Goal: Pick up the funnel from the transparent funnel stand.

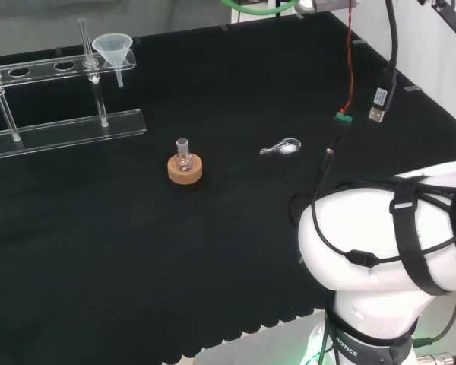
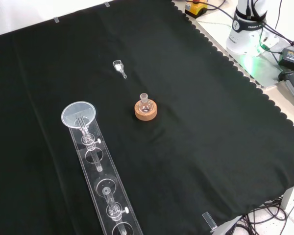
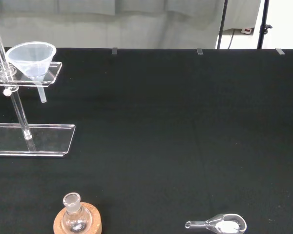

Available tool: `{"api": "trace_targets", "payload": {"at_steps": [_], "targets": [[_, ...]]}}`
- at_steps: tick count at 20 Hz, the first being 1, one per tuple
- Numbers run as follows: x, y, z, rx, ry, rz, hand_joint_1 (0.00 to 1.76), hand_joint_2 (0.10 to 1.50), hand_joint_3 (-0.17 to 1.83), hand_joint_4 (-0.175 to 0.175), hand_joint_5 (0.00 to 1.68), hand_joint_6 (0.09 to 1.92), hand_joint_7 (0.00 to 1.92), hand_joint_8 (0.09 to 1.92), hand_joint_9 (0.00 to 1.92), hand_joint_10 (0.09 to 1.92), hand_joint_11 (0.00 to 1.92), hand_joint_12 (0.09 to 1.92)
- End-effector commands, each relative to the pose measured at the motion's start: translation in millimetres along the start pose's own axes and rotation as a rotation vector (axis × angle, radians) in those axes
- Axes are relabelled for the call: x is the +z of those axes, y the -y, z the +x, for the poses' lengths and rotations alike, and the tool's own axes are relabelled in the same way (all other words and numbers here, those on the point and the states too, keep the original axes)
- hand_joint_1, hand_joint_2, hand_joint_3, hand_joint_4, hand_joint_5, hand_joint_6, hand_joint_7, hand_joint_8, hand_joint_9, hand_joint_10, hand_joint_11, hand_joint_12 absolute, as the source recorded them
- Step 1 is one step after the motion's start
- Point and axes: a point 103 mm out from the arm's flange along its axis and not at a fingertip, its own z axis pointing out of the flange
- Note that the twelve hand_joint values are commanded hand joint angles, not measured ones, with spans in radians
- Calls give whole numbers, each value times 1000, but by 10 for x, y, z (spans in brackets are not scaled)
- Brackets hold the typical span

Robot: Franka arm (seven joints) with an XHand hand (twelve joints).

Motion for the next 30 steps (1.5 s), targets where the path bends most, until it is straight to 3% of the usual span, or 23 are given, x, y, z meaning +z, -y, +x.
{"api": "trace_targets", "payload": {"at_steps": [1,2,4,7,14,19,22,30], "targets": [[1,-20,39,-6,17,-17,240,692,487,-91,233,87,270,87,317,87,511,87],[0,-41,88,-7,22,-22,158,744,390,-83,118,87,137,87,183,87,295,329],[-4,-81,229,-13,28,-30,98,797,281,-76,26,87,31,87,85,87,76,848],[-7,-116,353,-28,17,-57,86,824,225,-73,2,87,2,87,60,87,7,1102],[205,-277,503,-57,-73,-143,93,833,197,-58,0,87,0,87,13,87,0,1180],[341,-594,563,-85,-138,-165,99,839,176,-47,0,87,0,87,0,87,0,1155],[415,-841,565,-116,-169,-194,101,841,171,-46,0,87,0,87,0,87,0,1147],[547,-1702,770,-173,-183,-158,114,838,163,-44,0,87,0,87,0,87,0,1139]]}}
